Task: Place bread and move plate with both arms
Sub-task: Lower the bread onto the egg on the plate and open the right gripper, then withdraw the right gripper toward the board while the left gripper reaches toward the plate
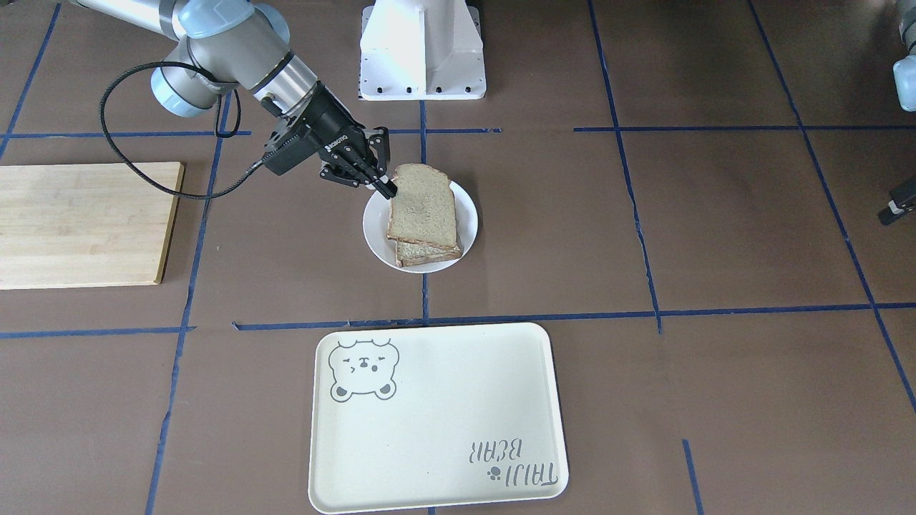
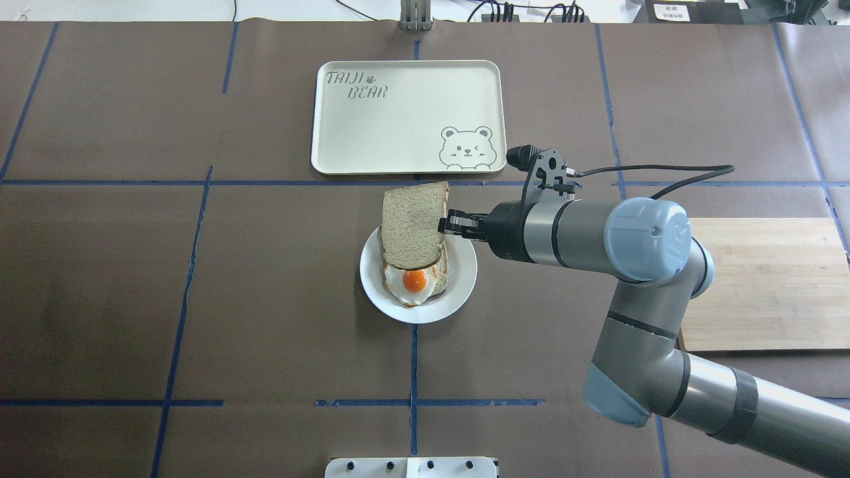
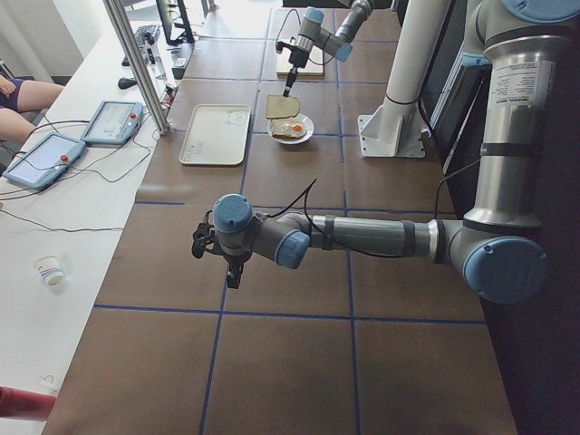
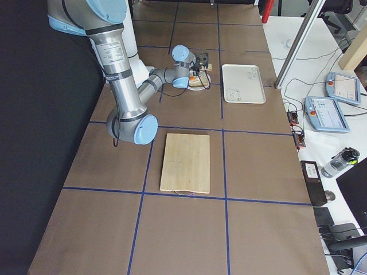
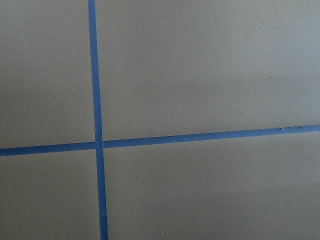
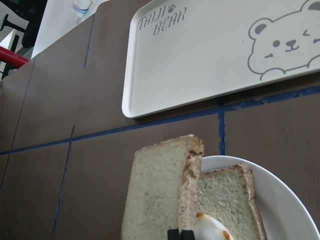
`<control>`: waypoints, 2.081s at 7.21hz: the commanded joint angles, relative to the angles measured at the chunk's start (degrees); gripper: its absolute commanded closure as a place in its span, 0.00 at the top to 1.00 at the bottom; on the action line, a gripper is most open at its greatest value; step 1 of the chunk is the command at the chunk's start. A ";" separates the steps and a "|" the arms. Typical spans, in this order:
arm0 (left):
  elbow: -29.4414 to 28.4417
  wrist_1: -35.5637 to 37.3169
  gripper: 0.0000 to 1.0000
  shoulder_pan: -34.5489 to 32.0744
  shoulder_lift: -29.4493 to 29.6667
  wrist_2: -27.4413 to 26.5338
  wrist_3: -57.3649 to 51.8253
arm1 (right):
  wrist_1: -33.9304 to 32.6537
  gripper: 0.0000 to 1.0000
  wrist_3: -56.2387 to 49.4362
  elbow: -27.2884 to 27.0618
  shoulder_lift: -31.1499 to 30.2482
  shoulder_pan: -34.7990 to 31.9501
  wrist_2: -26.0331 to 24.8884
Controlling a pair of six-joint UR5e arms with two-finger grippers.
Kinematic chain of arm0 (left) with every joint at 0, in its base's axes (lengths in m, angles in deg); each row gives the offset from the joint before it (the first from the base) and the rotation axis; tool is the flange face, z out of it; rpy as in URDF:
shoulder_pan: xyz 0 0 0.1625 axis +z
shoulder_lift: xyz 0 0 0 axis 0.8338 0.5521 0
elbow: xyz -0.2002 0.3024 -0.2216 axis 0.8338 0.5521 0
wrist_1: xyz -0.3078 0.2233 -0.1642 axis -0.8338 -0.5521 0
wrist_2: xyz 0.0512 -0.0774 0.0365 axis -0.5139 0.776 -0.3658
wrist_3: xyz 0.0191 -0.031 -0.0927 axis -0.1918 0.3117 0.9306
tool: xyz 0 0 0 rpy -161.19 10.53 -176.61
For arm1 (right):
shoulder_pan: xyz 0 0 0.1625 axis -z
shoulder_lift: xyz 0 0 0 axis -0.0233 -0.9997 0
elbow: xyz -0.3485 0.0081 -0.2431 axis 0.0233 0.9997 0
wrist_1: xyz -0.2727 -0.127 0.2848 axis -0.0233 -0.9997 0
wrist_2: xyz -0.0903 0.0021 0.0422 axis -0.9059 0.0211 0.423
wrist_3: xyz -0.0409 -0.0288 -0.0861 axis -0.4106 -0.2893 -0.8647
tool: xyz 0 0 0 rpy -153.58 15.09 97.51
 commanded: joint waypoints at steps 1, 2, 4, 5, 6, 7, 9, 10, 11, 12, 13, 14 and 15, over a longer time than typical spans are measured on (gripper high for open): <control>-0.38 0.00 1.00 0.21 0.03 0.00 -0.03 | -0.13 0.00 -1.33 2.76 0.35 1.35 -1.12; -0.38 0.00 1.00 0.21 0.03 0.00 -0.03 | -0.13 0.00 -2.21 3.99 0.44 2.13 -1.21; -0.38 0.00 1.00 0.21 0.12 0.00 -0.03 | -0.13 0.03 -2.31 5.40 0.44 2.93 -1.30; -0.38 0.00 1.00 0.21 0.12 0.00 -0.03 | -0.30 0.08 -2.31 5.49 0.35 3.54 -1.38; -0.38 0.00 1.00 0.21 0.38 0.00 -0.03 | -0.39 0.41 -2.22 5.50 0.44 3.54 -1.30; -0.38 0.00 1.00 0.21 0.73 0.00 0.06 | -0.22 0.99 -2.13 5.93 0.44 3.54 -1.30; -0.30 0.00 1.00 0.64 1.96 0.00 2.15 | -0.30 1.00 -2.22 4.97 0.44 1.71 -1.13; 0.05 -0.44 1.00 3.26 3.44 0.00 5.73 | -0.83 1.00 -2.22 4.36 0.26 -1.00 1.05; -0.12 -3.66 1.00 6.59 5.11 0.00 12.30 | -2.66 1.00 -2.22 3.83 -0.17 -5.29 6.21; -0.21 -10.48 1.00 10.45 5.74 -0.17 21.76 | -8.42 1.00 -2.74 2.43 -0.61 -10.12 10.61; -0.29 -18.47 1.00 14.06 6.70 -0.61 31.60 | -16.22 1.00 -7.80 1.03 -0.62 -13.47 14.22; -0.47 -23.85 1.00 17.58 9.49 -1.05 41.70 | -25.44 1.00 -17.07 -1.42 -1.57 -15.77 15.74; -0.47 -27.21 1.00 20.57 12.13 -2.19 49.90 | -33.27 1.00 -25.43 -4.58 -3.24 -17.71 16.97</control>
